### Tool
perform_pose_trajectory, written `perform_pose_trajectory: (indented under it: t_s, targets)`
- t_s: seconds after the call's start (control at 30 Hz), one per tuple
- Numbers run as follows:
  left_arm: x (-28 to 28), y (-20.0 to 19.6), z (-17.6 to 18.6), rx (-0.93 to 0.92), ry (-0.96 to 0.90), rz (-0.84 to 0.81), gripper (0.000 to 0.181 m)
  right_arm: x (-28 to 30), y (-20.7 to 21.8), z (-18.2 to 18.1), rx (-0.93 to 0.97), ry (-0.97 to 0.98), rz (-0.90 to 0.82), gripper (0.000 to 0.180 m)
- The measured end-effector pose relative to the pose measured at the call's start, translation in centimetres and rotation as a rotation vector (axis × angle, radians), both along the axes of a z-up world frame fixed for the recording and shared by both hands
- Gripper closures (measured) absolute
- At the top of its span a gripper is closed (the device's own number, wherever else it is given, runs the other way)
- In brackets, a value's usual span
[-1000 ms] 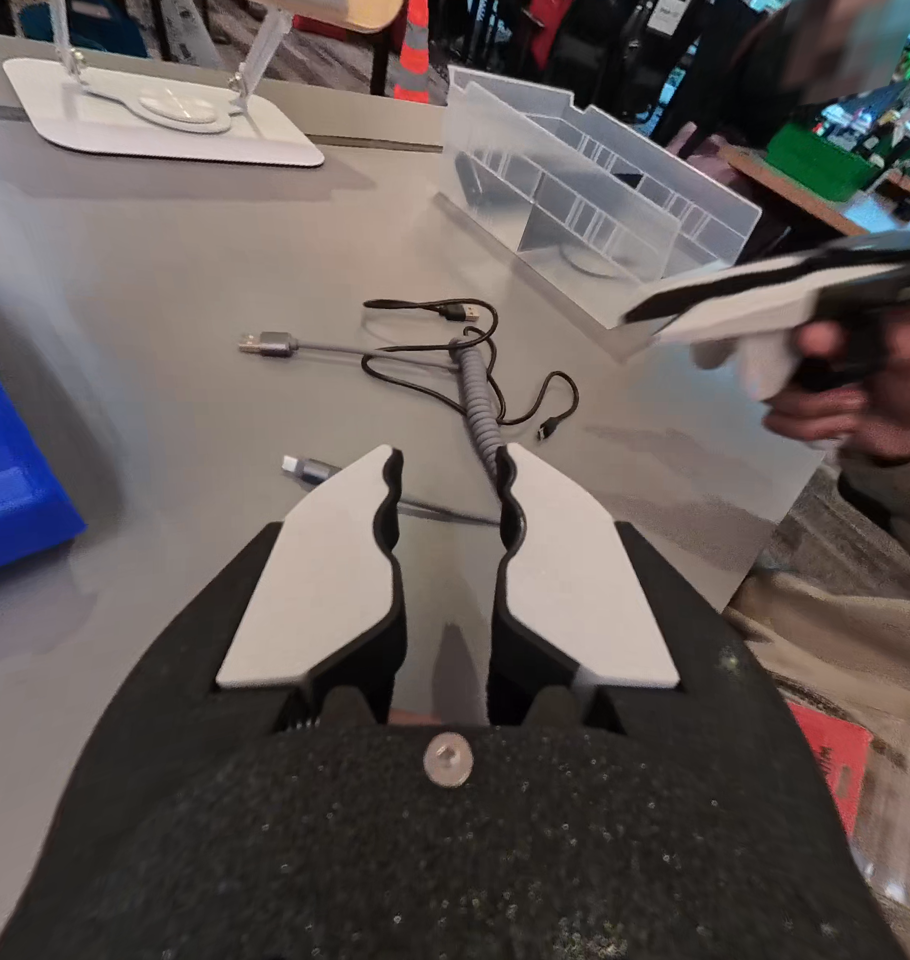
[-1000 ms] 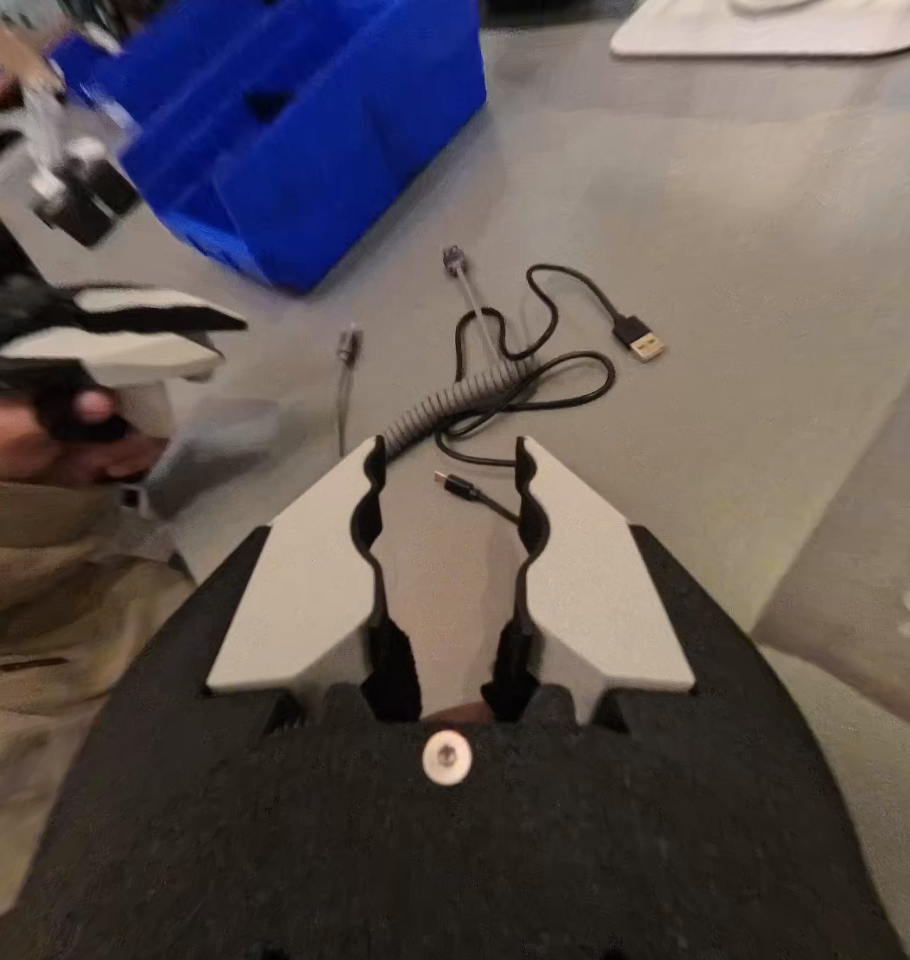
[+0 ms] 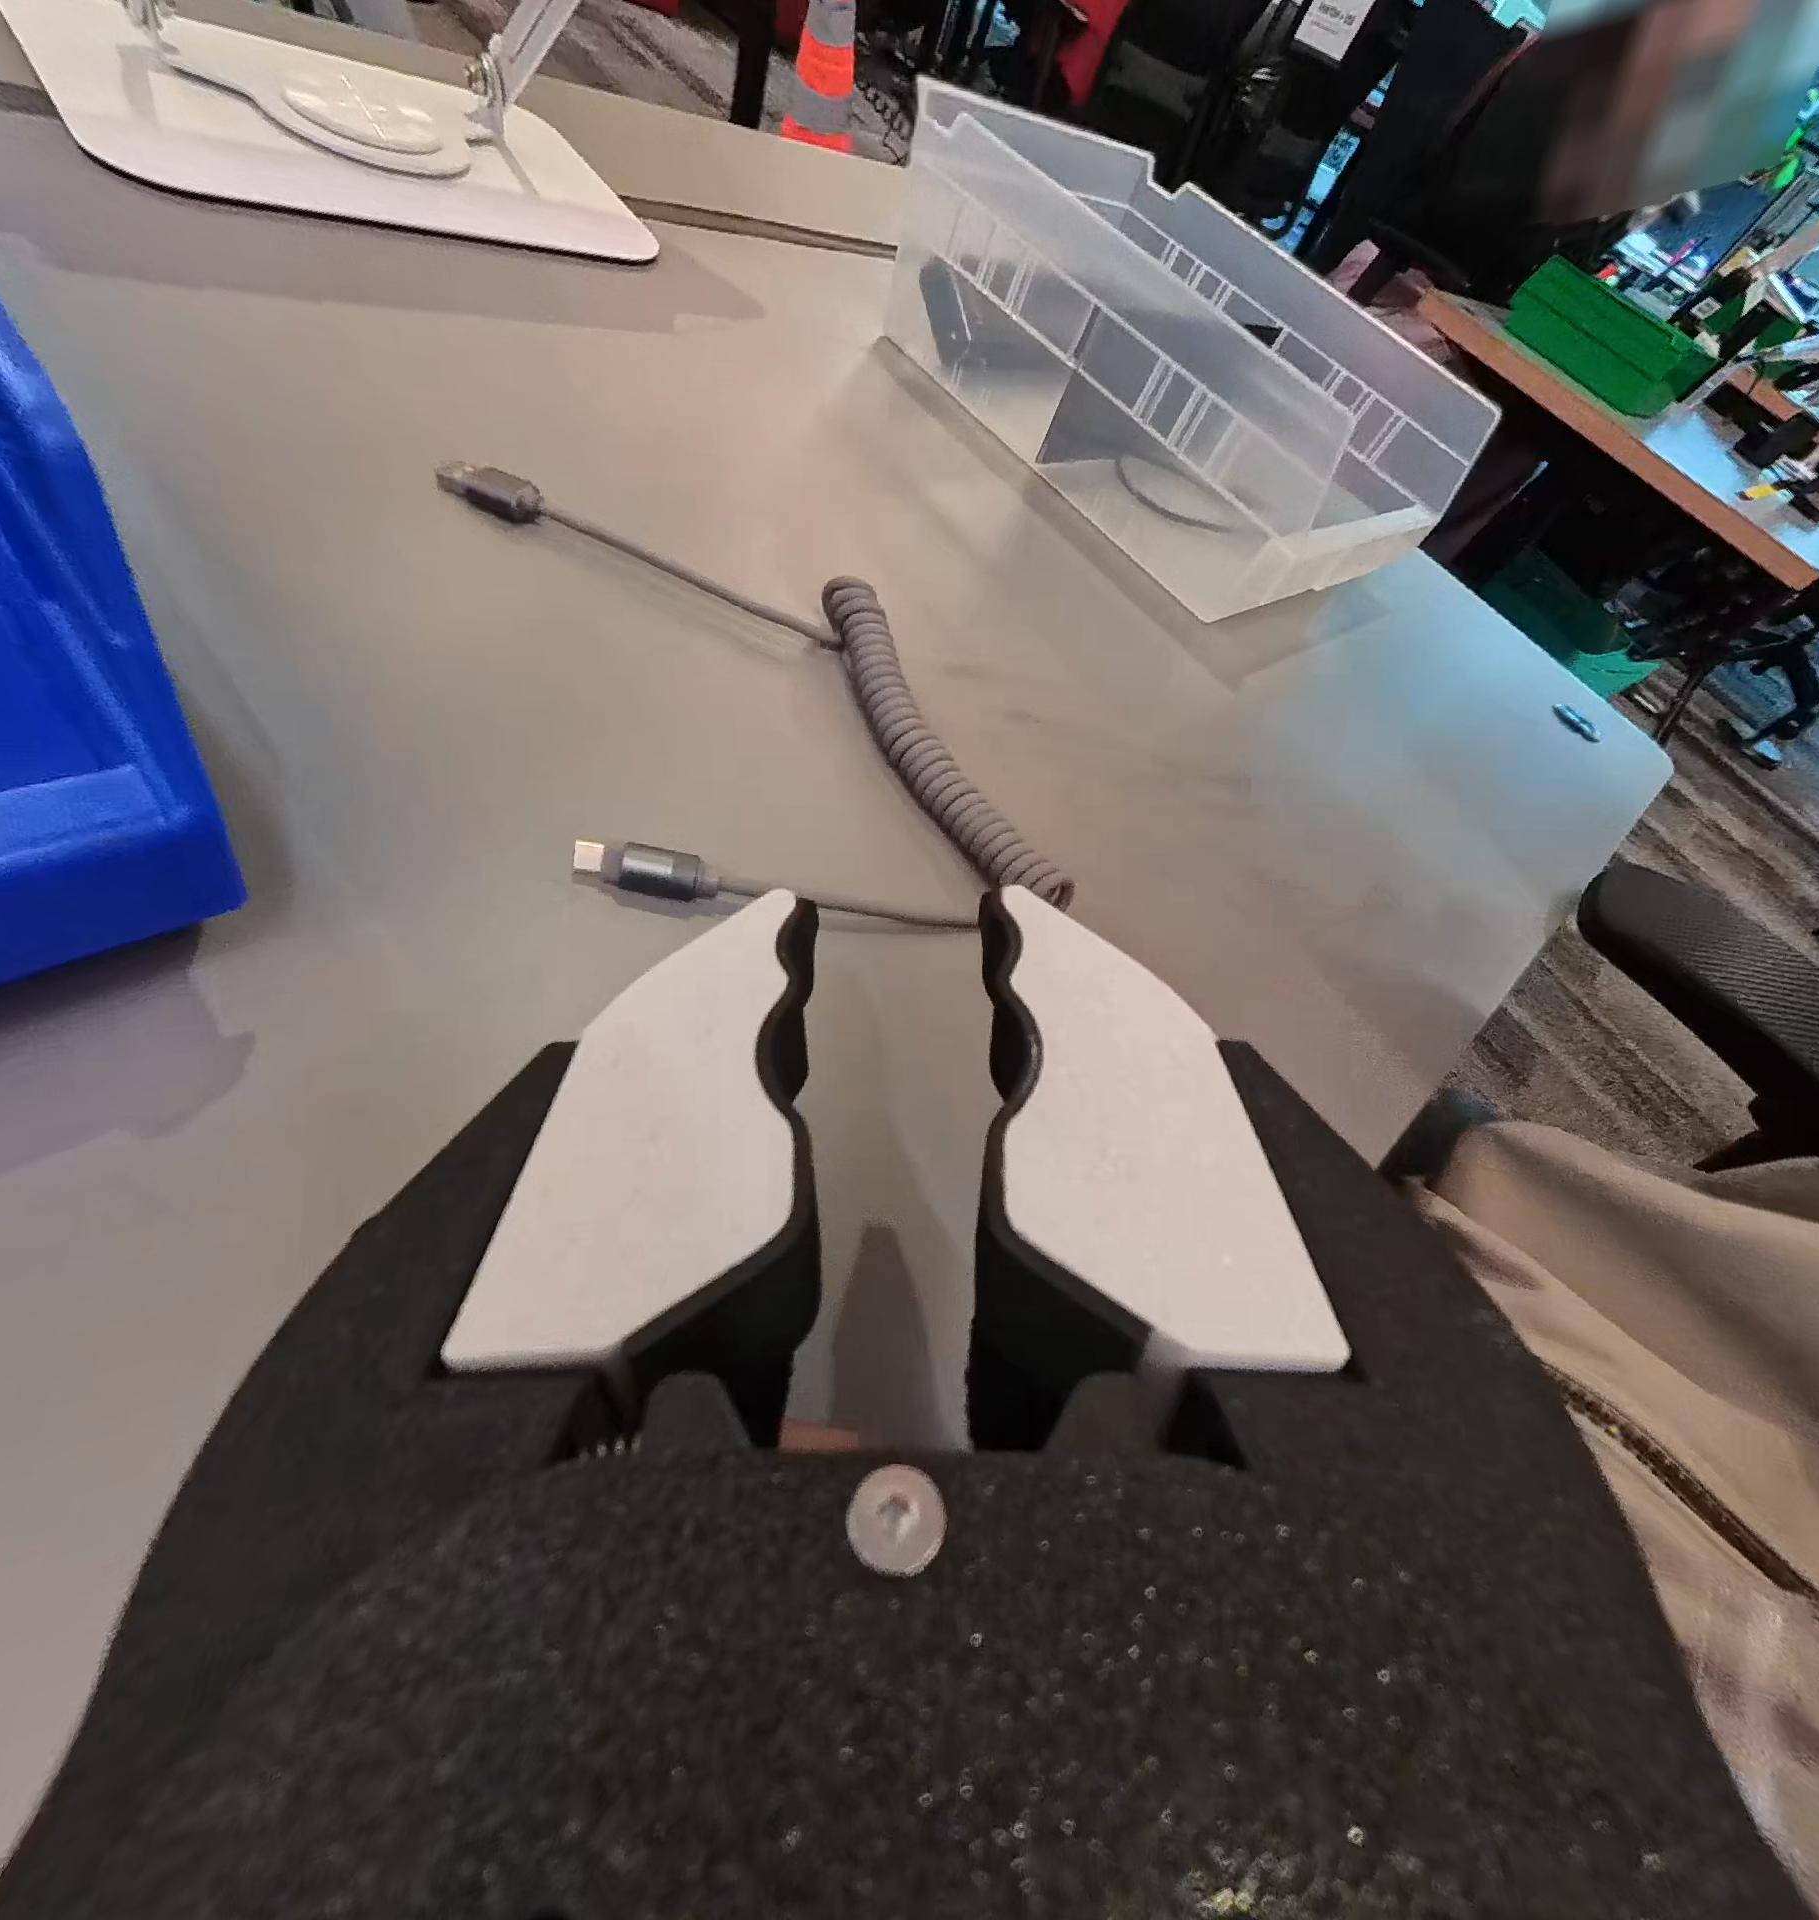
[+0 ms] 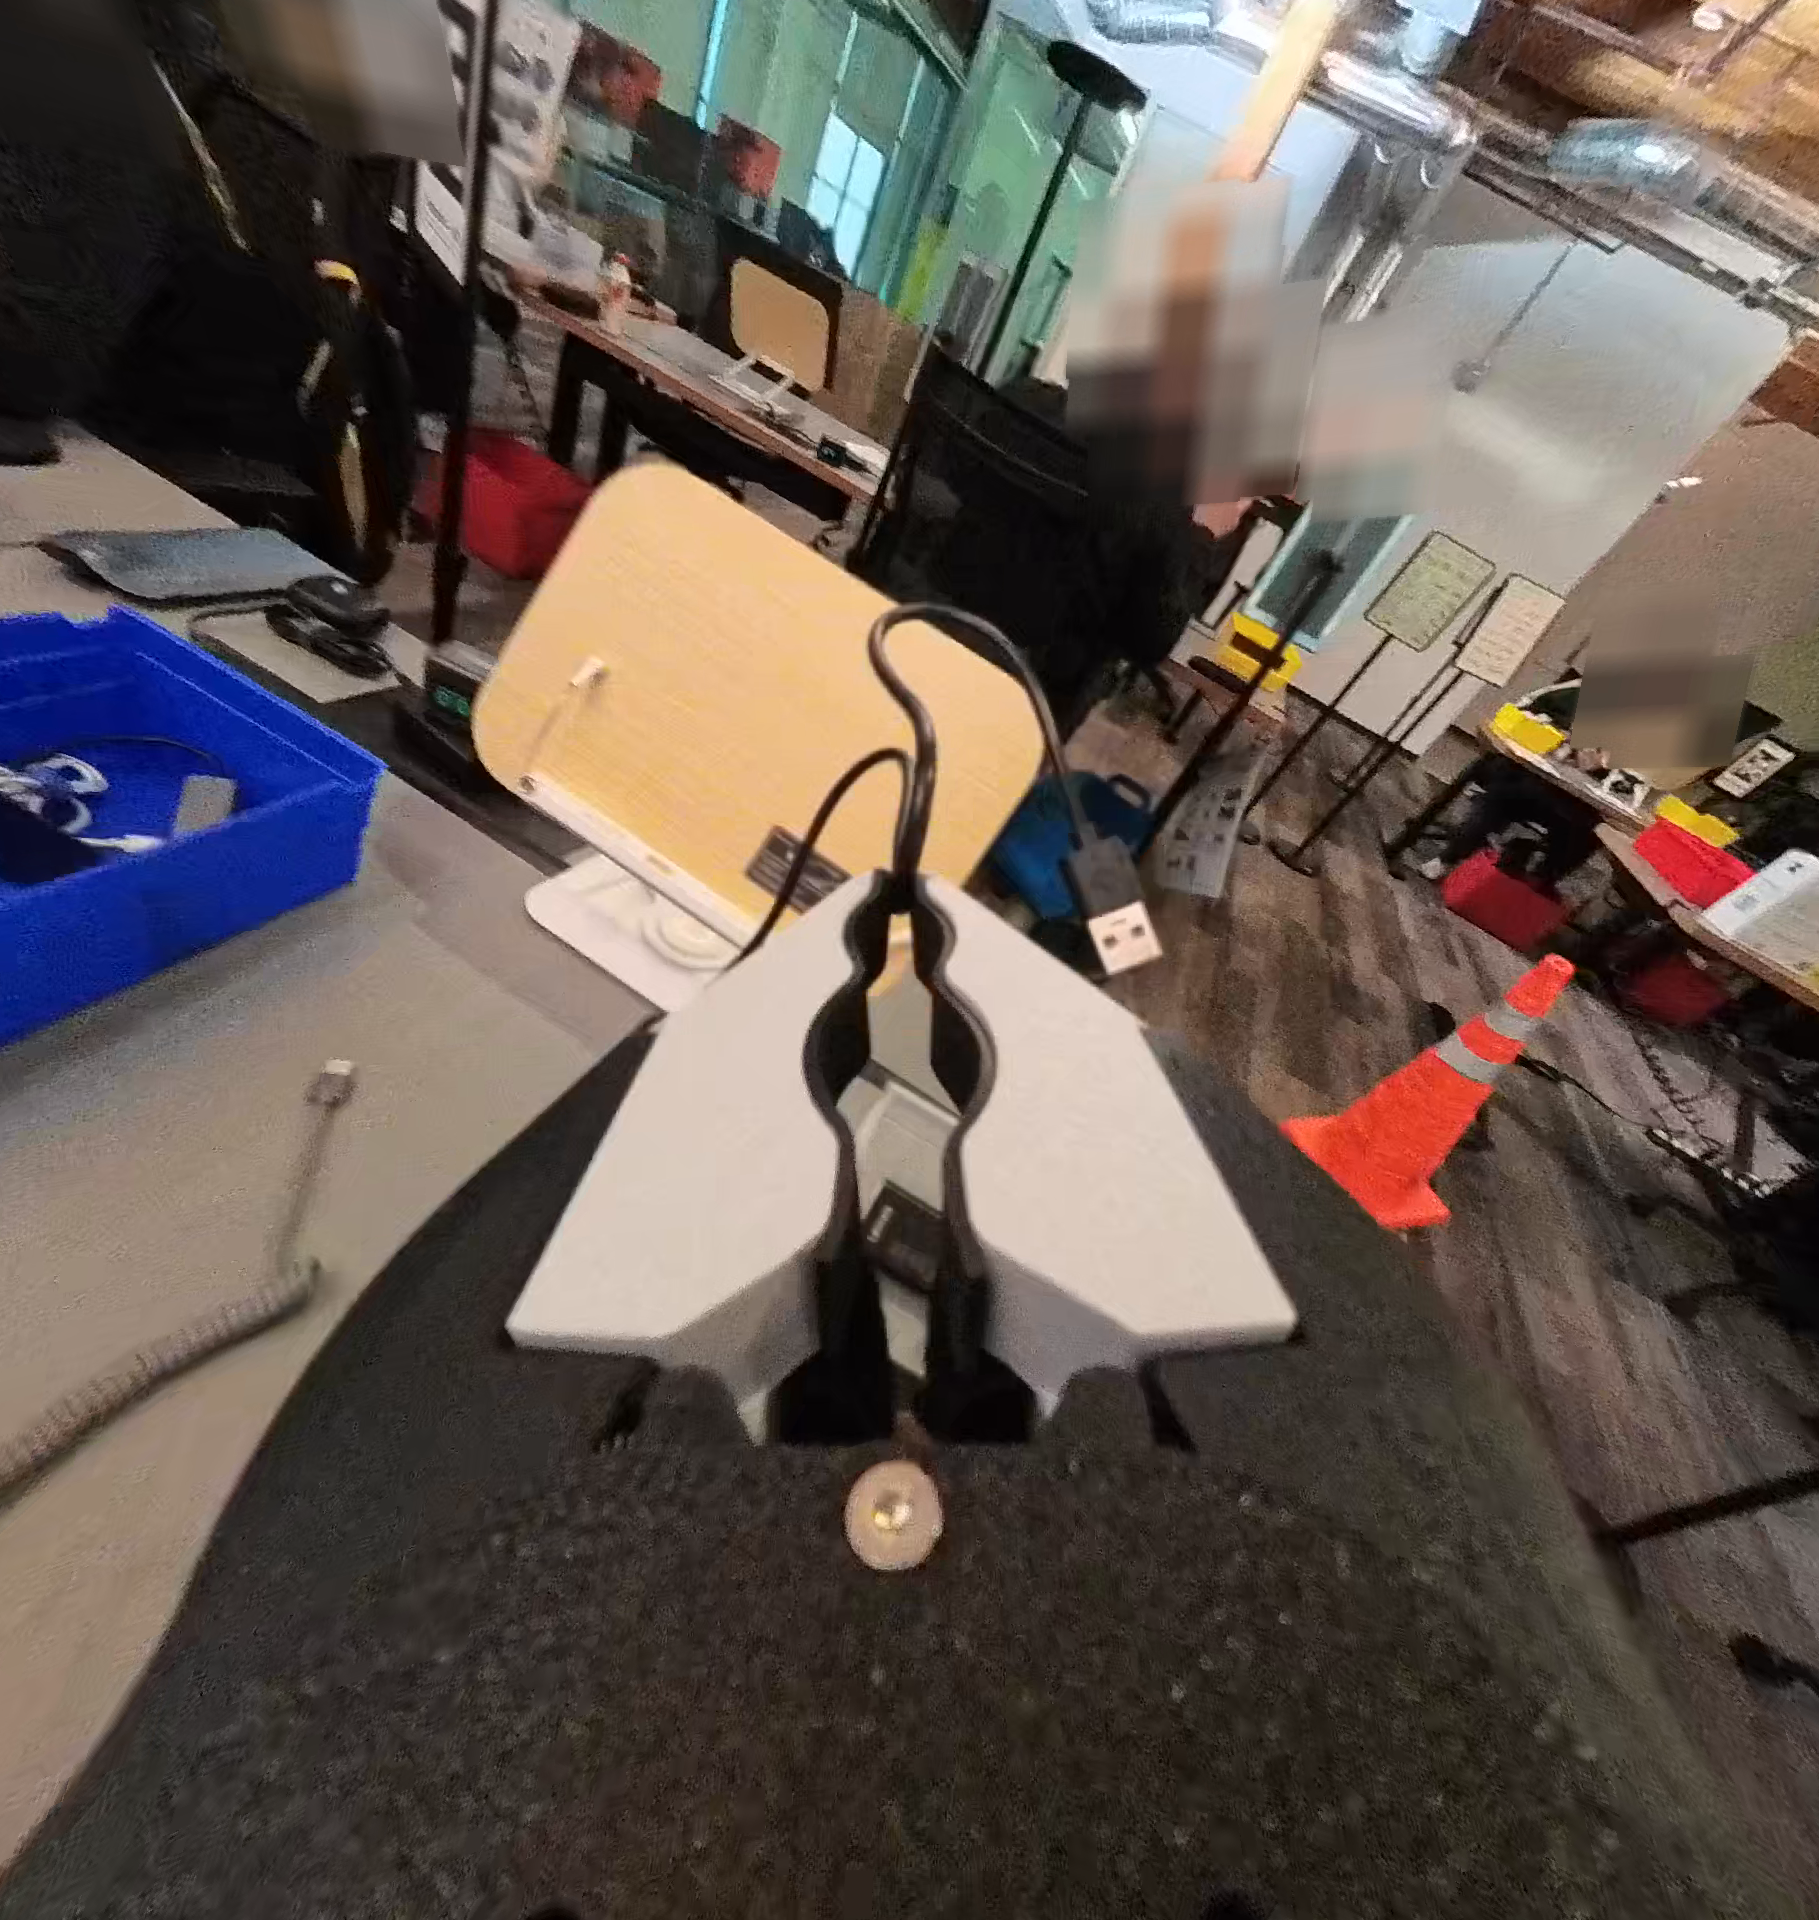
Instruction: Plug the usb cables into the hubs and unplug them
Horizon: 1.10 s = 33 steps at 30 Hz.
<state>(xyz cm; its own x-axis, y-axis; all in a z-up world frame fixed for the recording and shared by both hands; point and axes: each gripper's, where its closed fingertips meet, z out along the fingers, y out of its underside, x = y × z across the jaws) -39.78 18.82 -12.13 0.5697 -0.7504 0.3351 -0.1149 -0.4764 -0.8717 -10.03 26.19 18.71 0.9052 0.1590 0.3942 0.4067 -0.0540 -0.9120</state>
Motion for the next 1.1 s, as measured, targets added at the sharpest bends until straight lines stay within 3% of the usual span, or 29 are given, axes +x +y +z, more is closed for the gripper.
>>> perform_pose_trajectory:
  t_s: [0.27,0.57,0.8,0.9,0.97,1.0,1.1]
  targets:
    - [0.2,-0.8,-0.2,0.007,0.025,-0.006,0.150,9.1,-0.1,-6.5,-0.185,-0.014,-0.160,0.178]
    - [-0.2,-0.8,-0.6,-0.003,0.040,0.007,0.150,11.3,-2.2,-20.3,-0.415,0.070,-0.162,0.177]
    - [0.3,-0.8,-1.1,-0.010,0.065,-0.013,0.150,12.6,-2.6,-32.4,-0.911,0.079,-0.066,0.168]
    - [0.7,-0.7,-1.2,-0.006,0.073,-0.023,0.150,15.2,-1.2,-35.7,-1.037,0.095,-0.196,0.159]
    - [0.9,-0.7,-1.3,-0.007,0.082,-0.029,0.150,16.5,-1.0,-36.2,-1.070,0.104,-0.283,0.153]
    - [0.9,-0.6,-1.4,-0.005,0.087,-0.029,0.150,17.1,-1.3,-35.6,-1.061,0.103,-0.324,0.141]
    - [0.7,-0.5,-1.3,0.000,0.084,-0.020,0.150,17.3,-2.5,-30.1,-0.870,0.146,-0.426,0.129]
